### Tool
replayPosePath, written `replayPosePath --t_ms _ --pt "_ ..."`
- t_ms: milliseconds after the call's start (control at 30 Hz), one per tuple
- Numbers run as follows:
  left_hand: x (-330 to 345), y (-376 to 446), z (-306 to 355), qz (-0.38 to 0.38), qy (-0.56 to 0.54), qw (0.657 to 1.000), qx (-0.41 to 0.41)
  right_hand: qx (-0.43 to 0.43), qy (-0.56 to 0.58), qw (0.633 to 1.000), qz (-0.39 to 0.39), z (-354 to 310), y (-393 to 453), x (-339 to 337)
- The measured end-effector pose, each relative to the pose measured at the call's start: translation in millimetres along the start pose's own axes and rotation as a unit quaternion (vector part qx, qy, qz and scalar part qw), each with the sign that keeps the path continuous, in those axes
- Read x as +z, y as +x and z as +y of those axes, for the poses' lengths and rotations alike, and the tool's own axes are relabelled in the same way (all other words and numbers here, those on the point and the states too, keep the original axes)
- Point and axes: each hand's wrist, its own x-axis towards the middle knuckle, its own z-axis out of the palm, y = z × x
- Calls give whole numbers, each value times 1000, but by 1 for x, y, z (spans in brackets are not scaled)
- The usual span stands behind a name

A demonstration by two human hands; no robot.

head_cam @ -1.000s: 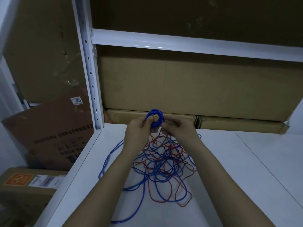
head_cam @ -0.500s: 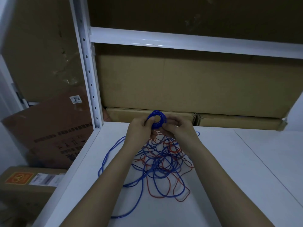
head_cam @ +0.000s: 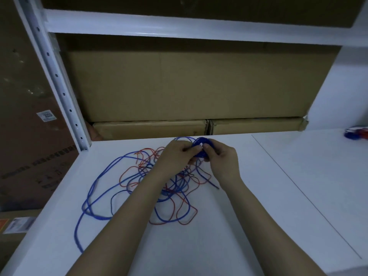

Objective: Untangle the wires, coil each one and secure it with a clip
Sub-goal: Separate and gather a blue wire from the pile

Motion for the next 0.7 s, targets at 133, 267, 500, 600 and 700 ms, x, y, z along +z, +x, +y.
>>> replayPosePath --t_ms 133,267,500,600,700 --pt "39 6 19 -9 -2 1000 11 15 -22 1000 7 21 0 -50" --pt "94 8 46 -49 -60 997 -14 27 -27 999 3 46 -4 -115" --pt "222 6 117 -123 -191 973 -24 108 84 989 51 87 -11 -270" --pt "275 9 144 -118 -197 973 -8 133 110 982 71 104 -12 -325" --pt "314 14 165 -124 -168 978 3 152 128 977 77 118 -12 -366"
